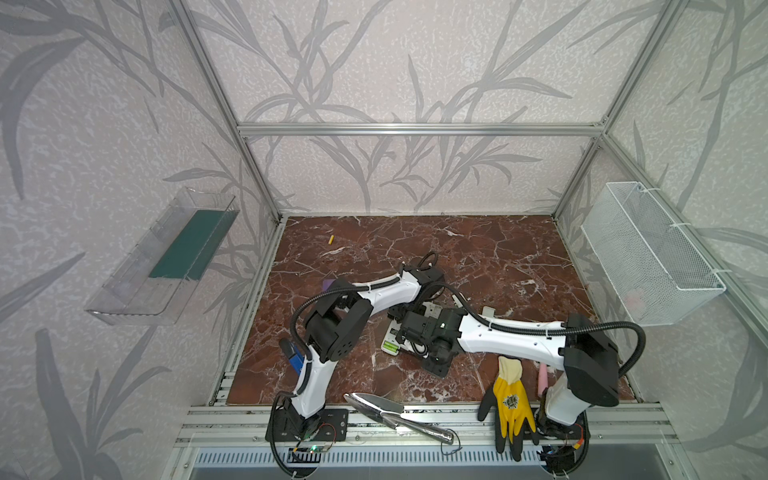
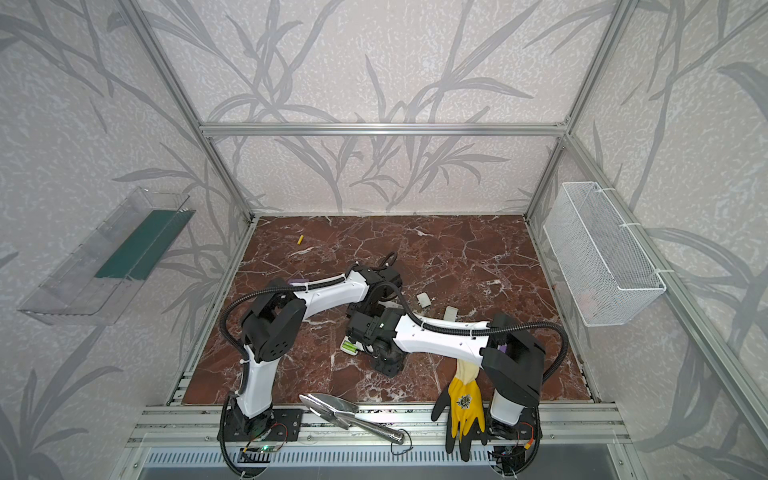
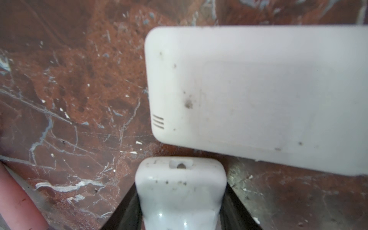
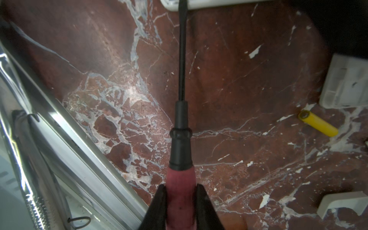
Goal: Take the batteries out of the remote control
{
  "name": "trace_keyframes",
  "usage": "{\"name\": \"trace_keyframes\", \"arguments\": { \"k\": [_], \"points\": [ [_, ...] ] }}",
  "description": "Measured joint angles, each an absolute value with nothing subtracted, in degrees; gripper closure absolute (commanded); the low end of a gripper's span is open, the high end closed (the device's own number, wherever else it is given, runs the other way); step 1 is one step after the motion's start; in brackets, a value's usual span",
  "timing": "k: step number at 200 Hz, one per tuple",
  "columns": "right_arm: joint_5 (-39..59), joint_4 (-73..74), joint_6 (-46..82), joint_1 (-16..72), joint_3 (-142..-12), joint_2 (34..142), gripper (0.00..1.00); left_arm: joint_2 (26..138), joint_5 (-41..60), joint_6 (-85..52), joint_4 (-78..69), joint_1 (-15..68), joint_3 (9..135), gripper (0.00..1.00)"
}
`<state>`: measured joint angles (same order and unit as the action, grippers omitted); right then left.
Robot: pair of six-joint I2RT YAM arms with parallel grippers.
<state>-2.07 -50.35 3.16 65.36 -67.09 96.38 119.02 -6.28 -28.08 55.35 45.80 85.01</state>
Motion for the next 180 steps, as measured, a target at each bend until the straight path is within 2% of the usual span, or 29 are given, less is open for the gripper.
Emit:
{"name": "trace_keyframes", "arguments": {
  "k": [85,133,180],
  "points": [
    [-1.91,-38.09,6.87,65.82,-56.21,90.15,1.0,119.44,-6.26,-27.57,55.29,45.82,85.01,0.94],
    [-2.55,-26.24,10.35,65.71,-50.04,88.33,1.0,119.66,-5.19,-28.14,54.94,45.91,85.01,0.94],
    [-2.92,-24.23,11.18,65.73,-48.58,87.35,1.0,119.72,-5.19,-28.1,54.96,45.91,85.01,0.94]
  ]
}}
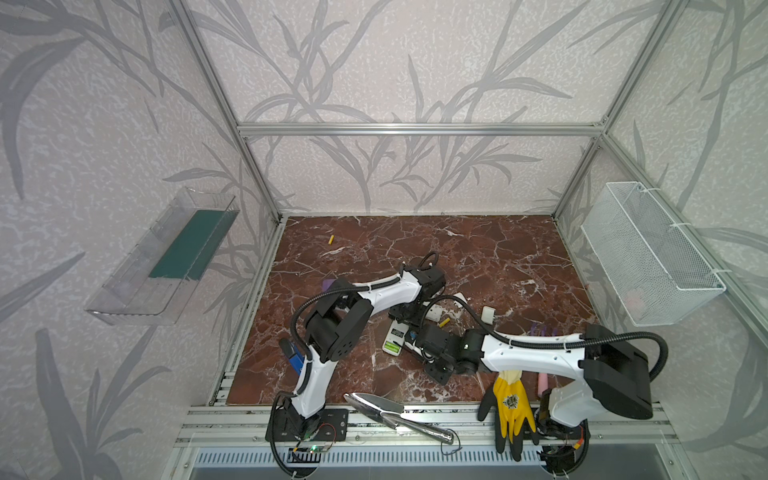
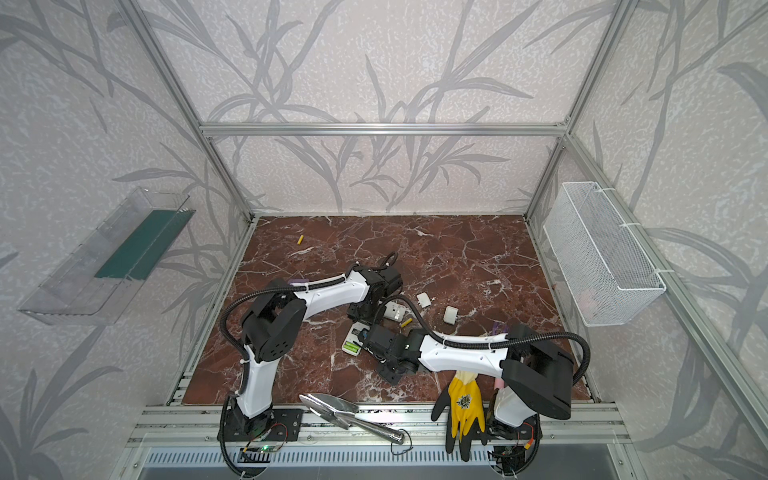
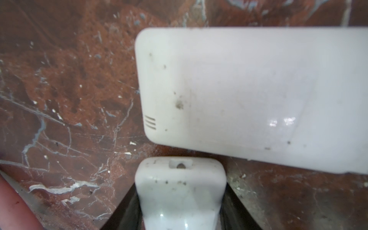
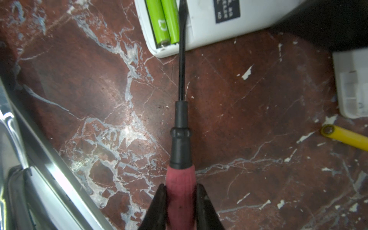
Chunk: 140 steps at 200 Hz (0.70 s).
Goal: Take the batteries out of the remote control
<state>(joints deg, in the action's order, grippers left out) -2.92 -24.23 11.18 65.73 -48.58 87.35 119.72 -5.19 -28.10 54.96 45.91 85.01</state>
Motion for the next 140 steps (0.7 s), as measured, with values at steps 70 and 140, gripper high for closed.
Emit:
{"name": "trace_keyframes", "arguments": {
  "k": [70,140],
  "points": [
    [-3.6,-29.58,8.43,65.71,-52.47,83.81,1.0,119.79,-5.19,-28.51,55.07,45.91,85.03,0.95],
    [-3.38,-34.96,7.92,65.69,-55.11,82.35,1.0,119.79,-5.26,-28.69,55.09,45.91,85.01,0.96]
  ]
}}
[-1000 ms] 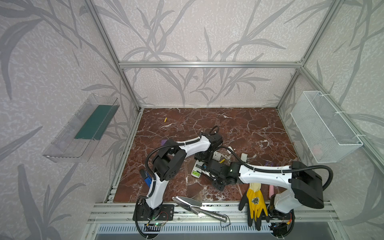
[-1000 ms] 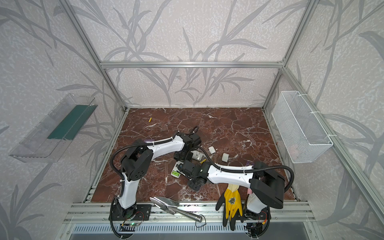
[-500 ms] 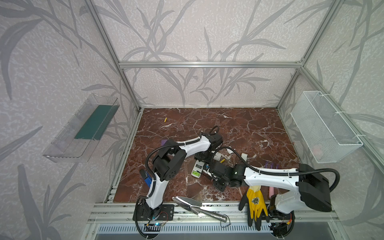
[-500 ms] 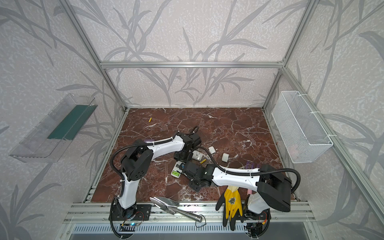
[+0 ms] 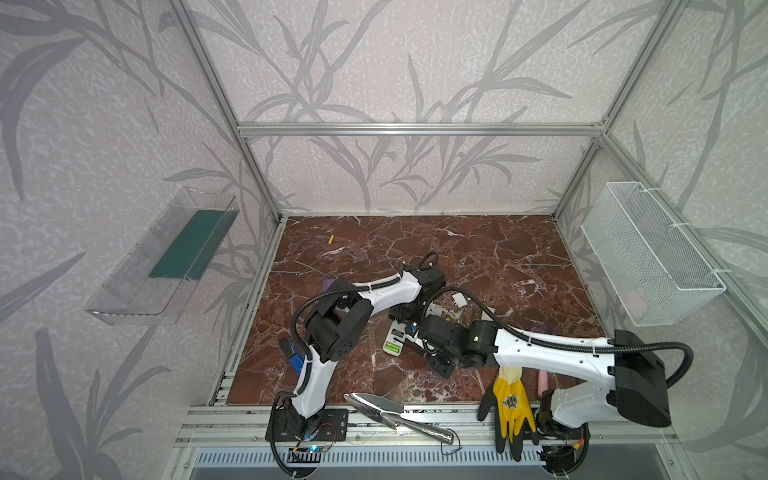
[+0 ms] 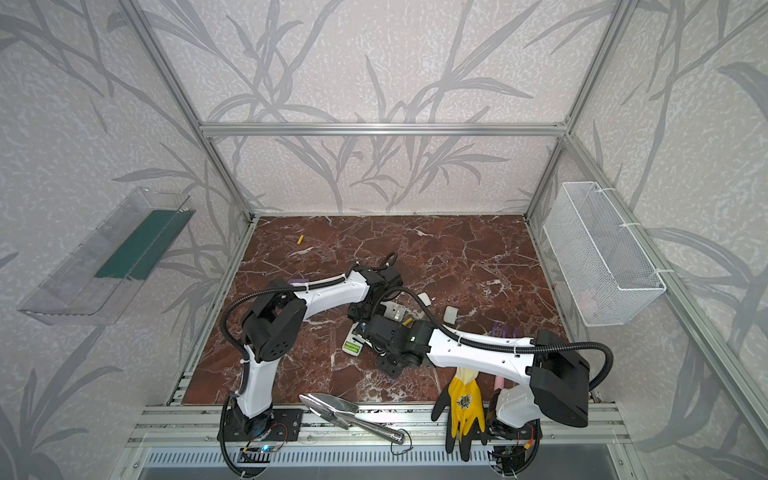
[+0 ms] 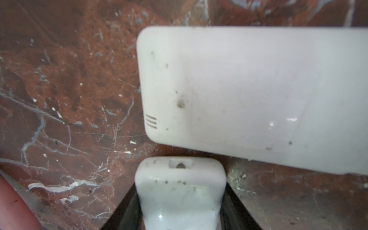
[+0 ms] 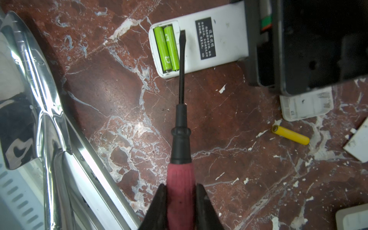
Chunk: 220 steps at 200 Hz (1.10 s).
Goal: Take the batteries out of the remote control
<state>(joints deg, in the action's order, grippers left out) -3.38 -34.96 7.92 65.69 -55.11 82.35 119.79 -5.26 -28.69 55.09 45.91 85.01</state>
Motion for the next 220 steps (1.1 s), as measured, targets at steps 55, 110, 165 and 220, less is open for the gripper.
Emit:
{"name": "trace_keyframes", "arguments": {
  "k": [55,110,165,220],
  "points": [
    [-1.63,-39.09,8.08,65.69,-56.53,83.46,1.0,119.79,-5.32,-28.69,55.11,45.91,85.03,0.97],
    [-0.47,-40.58,8.12,65.69,-56.53,84.62,1.0,119.79,-5.37,-28.69,55.13,45.91,85.03,0.97],
    [0.56,-40.49,8.1,65.69,-56.53,85.58,1.0,119.83,-5.5,-28.69,55.24,45.98,85.17,0.97],
    [1.34,-40.62,7.92,65.69,-57.17,86.02,1.0,119.87,-5.54,-28.58,55.27,46.0,85.21,0.98]
  ]
}}
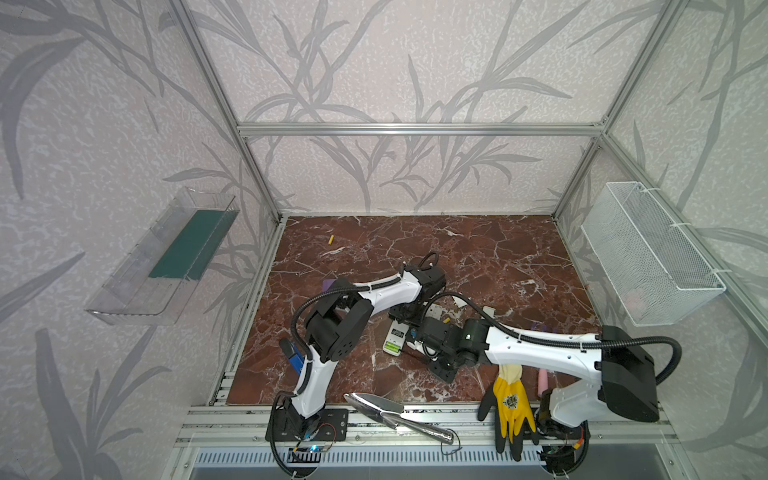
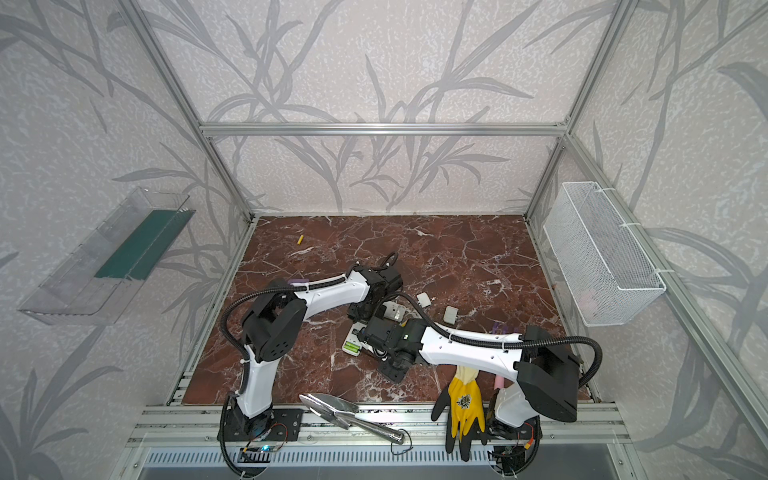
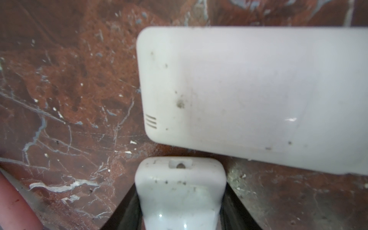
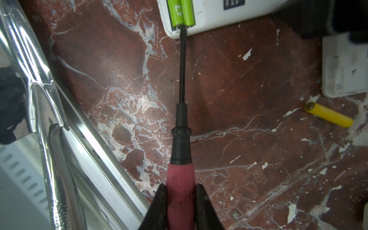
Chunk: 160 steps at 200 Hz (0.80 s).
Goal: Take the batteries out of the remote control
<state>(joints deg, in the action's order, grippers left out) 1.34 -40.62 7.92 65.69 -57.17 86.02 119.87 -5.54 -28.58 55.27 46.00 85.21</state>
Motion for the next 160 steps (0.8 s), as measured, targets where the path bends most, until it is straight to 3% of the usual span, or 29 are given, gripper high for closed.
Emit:
{"name": "trace_keyframes", "arguments": {
  "k": [160],
  "points": [
    [1.85,-36.16,7.35,65.63,-53.1,85.93,1.0,120.03,-5.5,-27.9,55.35,46.0,85.38,1.0]
  ]
}}
